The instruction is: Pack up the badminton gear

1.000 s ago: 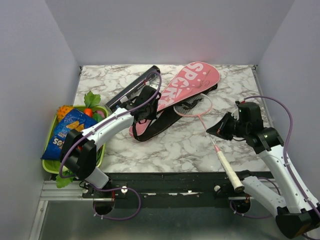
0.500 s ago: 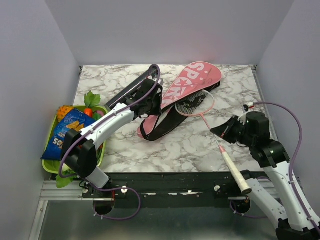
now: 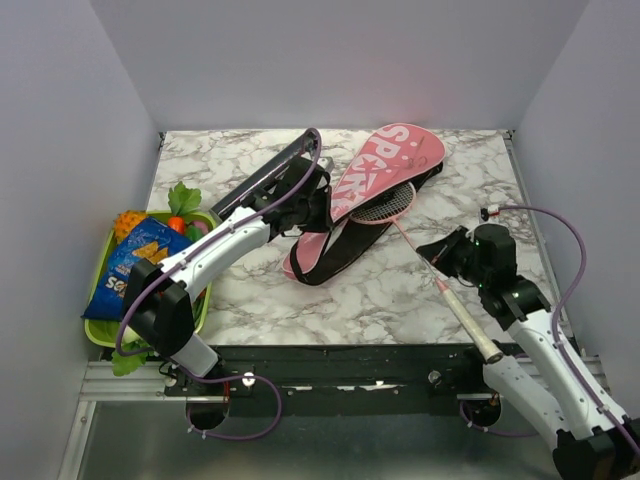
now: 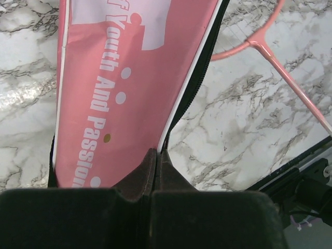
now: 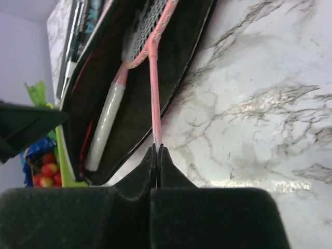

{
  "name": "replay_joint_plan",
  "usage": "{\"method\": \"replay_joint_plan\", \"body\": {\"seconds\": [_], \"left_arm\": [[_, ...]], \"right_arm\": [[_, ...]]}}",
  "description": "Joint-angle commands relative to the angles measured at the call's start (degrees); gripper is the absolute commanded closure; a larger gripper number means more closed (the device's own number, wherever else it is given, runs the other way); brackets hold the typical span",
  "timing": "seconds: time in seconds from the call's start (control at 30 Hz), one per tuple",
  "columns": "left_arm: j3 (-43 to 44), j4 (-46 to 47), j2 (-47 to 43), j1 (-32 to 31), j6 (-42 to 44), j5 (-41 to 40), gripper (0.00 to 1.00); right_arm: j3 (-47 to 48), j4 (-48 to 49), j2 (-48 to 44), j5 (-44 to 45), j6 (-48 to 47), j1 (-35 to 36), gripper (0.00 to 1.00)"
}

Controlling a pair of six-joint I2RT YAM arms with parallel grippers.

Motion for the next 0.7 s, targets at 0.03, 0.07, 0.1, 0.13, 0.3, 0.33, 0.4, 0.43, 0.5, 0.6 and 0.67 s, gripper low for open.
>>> {"method": "replay_joint_plan", "body": {"seconds": [0.03, 0.07, 0.1, 0.13, 0.3, 0.33, 0.4, 0.43, 0.5, 0.6, 0.67], "left_arm": [[0.3, 1.4, -2.9, -2.9, -2.8, 0.6, 1.0], [0.2, 1.3, -2.8, -3.5, -3.0, -0.8, 1.0], [0.3, 1.3, -2.6, -4.5, -3.4, -1.4, 1.0], [0.1, 1.0, -2.5, -5.1, -3.7, -2.1, 1.0], [-1.2, 1.7, -2.8, -6.8, -6.2, -4.3, 1.0], [-1.5, 1.7, -2.8, -7.0, -6.5, -4.5, 1.0], [-1.3, 1.5, -2.4, -7.1, -6.6, -5.2, 1.0], [-1.4, 1.4, -2.2, -7.1, -6.4, -5.2, 1.0], [-1.3, 1.3, -2.0, -7.1, -6.0, -5.2, 1.0], [-1.4, 1.7, -1.4, -7.1, -5.4, -7.7, 1.0], [-1.1, 1.7, -0.8, -7.1, -4.8, -8.5, 1.0]], "right_arm": [[-2.6, 12.3, 6.5, 12.4, 2.7, 0.4, 0.99], [-2.5, 12.4, 7.9, 13.7, 2.9, 0.4, 0.99], [-2.1, 12.5, 11.0, 14.9, 3.0, 0.4, 0.99], [-1.8, 12.5, 12.4, 17.5, 2.8, 0.4, 0.99], [0.9, 12.1, 20.4, 22.8, 2.3, 0.3, 0.99], [1.5, 12.1, 23.6, 22.6, 1.9, 0.2, 0.99], [3.9, 12.0, 26.3, 19.6, 1.0, 0.4, 0.99], [4.7, 11.8, 27.4, 18.6, -0.7, 0.3, 0.99], [7.6, 11.0, 29.9, 15.3, -3.3, 0.3, 0.71], [11.3, 6.7, 32.6, 10.9, -9.5, 0.3, 0.55], [14.5, 2.3, 33.7, 7.3, -13.8, 0.3, 0.52]]}}
